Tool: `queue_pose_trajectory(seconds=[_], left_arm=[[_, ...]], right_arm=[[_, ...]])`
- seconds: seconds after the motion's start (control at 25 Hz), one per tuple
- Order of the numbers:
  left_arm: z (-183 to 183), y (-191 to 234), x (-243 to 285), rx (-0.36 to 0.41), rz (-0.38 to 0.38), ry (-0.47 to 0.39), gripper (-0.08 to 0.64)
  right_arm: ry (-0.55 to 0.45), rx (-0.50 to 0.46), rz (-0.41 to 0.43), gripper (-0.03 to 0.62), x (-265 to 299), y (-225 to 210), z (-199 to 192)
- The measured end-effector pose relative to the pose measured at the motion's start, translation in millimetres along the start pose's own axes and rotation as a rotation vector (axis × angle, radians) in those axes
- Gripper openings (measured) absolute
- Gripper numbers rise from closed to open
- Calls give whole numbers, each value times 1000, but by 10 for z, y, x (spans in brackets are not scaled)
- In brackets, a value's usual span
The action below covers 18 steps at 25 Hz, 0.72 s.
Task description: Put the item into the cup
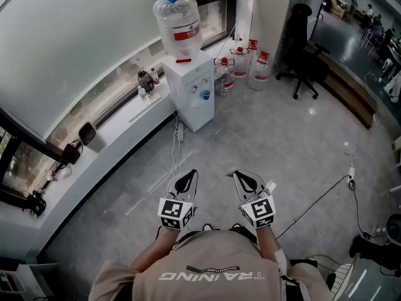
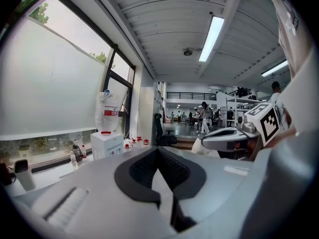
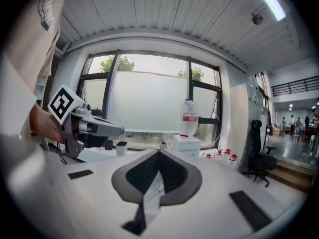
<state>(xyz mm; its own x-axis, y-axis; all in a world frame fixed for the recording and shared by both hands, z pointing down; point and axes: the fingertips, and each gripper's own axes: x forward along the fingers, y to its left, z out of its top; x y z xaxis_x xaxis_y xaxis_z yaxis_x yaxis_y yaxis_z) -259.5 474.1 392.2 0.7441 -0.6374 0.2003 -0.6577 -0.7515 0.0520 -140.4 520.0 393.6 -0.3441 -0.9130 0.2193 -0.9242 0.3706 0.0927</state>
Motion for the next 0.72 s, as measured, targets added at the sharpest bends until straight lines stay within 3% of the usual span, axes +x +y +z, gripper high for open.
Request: queue_pose_trajectory(seconds=[0.36, 0.72], left_arm=[[-146, 122, 154, -28, -31, 26, 7], [74, 107, 864, -5, -2, 27, 8]], right_arm=[[35, 32, -33, 12, 68, -42, -137], [-8, 21, -12, 12, 413, -832, -72]])
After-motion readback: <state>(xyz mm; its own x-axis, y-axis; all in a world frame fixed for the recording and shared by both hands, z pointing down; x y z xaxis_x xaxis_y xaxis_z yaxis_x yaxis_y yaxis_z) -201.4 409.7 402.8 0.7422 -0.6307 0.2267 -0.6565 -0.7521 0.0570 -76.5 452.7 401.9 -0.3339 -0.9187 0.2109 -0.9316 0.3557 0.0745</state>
